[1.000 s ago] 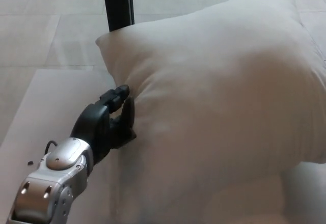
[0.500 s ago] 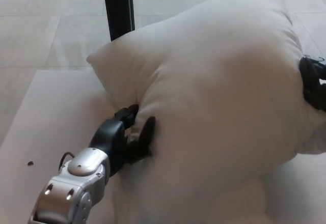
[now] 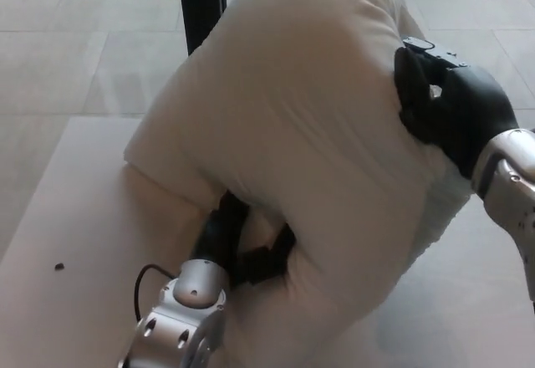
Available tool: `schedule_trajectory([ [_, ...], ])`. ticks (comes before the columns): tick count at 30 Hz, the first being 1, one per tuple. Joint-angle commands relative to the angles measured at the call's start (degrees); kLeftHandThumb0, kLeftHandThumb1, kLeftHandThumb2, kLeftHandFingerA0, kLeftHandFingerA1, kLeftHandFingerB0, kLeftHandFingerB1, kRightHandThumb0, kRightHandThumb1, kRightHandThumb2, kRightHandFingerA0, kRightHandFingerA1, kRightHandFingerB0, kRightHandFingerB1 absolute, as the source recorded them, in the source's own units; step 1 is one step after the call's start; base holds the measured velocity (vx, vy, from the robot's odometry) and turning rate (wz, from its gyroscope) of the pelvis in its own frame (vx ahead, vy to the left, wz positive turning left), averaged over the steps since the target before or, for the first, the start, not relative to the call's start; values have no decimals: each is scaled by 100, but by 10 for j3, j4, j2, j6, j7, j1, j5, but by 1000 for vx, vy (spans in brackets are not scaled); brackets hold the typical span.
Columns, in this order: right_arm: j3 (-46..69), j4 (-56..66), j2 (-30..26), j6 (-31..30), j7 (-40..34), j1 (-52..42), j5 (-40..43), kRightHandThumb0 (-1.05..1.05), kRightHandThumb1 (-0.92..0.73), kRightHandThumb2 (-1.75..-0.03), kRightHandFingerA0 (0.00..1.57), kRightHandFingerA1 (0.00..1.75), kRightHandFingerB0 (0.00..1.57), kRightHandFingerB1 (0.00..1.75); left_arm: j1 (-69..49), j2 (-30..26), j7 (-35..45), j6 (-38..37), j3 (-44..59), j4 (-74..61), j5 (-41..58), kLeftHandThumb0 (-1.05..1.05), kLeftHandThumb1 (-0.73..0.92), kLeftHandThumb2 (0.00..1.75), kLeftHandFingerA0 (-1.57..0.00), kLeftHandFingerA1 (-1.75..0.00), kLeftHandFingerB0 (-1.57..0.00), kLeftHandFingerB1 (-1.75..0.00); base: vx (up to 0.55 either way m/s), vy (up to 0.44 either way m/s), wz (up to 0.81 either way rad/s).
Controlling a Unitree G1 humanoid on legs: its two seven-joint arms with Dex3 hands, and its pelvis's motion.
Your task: The robot uses its left hand to press on the left side of the pillow kept in the middle of the desk and uses its right hand to lift up and the right side of the pillow and turn it over
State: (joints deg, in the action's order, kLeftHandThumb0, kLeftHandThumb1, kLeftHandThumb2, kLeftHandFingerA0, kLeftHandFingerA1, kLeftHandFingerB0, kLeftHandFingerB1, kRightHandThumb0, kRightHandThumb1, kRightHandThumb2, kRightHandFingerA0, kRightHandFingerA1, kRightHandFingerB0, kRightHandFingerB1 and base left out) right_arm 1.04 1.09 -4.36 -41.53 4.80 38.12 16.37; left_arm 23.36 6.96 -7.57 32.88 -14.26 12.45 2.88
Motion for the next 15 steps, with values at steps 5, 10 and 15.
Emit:
schedule_trajectory([
  [5, -162, 13, 7, -62, 90, -24, -6, -86, -69, -61, 31, 52, 19, 33, 10, 108, -11, -31, -75, 115, -37, -80, 79, 102, -39, -81, 0, -10, 0, 0, 0],
  [10, -230, -25, -10, -70, 142, -2, -16, -76, -54, -57, 72, 157, 21, 38, -5, 107, 7, -98, -118, 115, -62, -65, 52, 77, -3, -51, 0, 0, 0, 0, 0],
  [15, -291, -50, 7, -79, 136, 1, -42, -57, -38, -58, 79, 160, 29, 45, -24, 121, -6, -80, -143, 83, -68, -65, 47, 75, 0, -23, 0, 0, 0, 0, 0],
])
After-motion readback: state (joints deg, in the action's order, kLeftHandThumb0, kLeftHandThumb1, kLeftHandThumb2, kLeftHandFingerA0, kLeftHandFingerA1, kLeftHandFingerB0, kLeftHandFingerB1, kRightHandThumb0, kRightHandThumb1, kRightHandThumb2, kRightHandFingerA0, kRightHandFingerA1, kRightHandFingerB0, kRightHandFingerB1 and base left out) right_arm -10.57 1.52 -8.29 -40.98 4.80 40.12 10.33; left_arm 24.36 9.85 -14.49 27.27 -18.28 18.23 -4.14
